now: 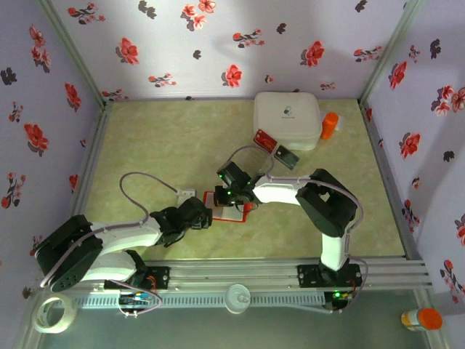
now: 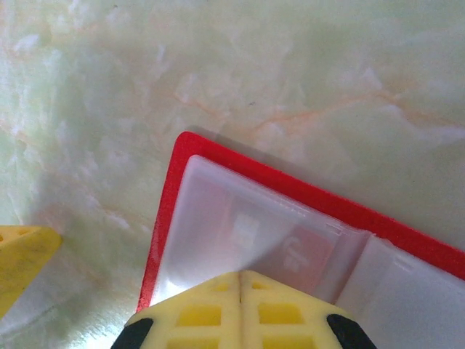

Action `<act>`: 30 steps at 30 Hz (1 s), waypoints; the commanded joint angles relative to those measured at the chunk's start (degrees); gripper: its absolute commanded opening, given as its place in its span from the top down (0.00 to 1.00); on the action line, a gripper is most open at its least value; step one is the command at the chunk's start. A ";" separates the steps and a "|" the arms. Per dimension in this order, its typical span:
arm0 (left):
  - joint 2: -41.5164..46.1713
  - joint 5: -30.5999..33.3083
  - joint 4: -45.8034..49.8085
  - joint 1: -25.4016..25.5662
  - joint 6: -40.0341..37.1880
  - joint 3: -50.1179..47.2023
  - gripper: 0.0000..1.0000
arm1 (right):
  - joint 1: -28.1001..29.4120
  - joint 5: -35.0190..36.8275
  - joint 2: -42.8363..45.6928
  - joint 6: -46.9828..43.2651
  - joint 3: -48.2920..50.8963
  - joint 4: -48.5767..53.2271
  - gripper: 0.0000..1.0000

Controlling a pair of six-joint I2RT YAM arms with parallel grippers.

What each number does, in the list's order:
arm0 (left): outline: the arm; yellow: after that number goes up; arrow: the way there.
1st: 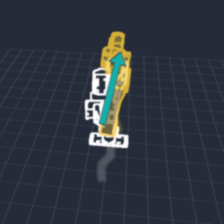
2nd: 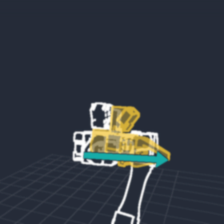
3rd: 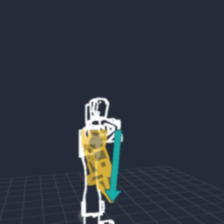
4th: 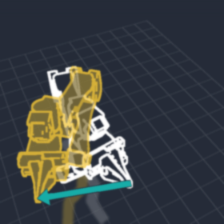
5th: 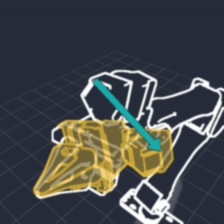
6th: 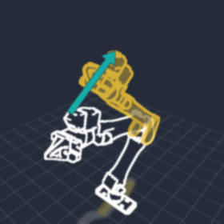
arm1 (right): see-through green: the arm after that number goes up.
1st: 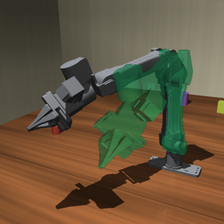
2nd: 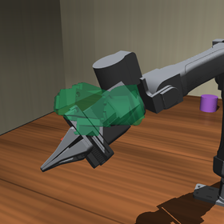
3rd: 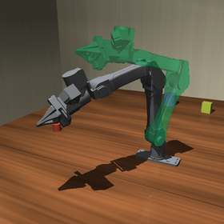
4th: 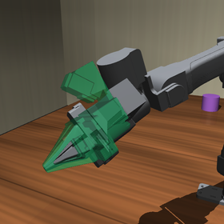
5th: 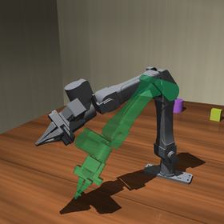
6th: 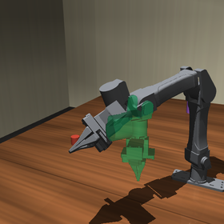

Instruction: Put the credit cards into the card holder

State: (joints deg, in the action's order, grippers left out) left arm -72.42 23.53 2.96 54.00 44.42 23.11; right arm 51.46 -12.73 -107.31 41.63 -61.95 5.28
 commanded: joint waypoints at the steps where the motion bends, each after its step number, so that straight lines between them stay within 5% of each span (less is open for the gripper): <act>1: -1.00 1.17 -0.90 -0.47 0.34 -0.66 0.00 | -1.01 -0.09 5.21 -2.88 -3.74 5.35 0.97; 11: -0.54 1.17 -1.28 -0.47 1.11 -1.62 0.00 | -10.42 13.85 10.93 -16.42 -14.45 28.01 0.72; 30: 0.93 1.24 -1.47 -0.56 1.52 -2.64 0.00 | -11.21 31.54 -6.58 -32.38 -35.21 45.48 0.73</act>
State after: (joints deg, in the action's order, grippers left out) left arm -71.61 24.18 0.62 54.00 44.88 21.58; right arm 40.01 14.66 -112.18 12.08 -94.50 47.24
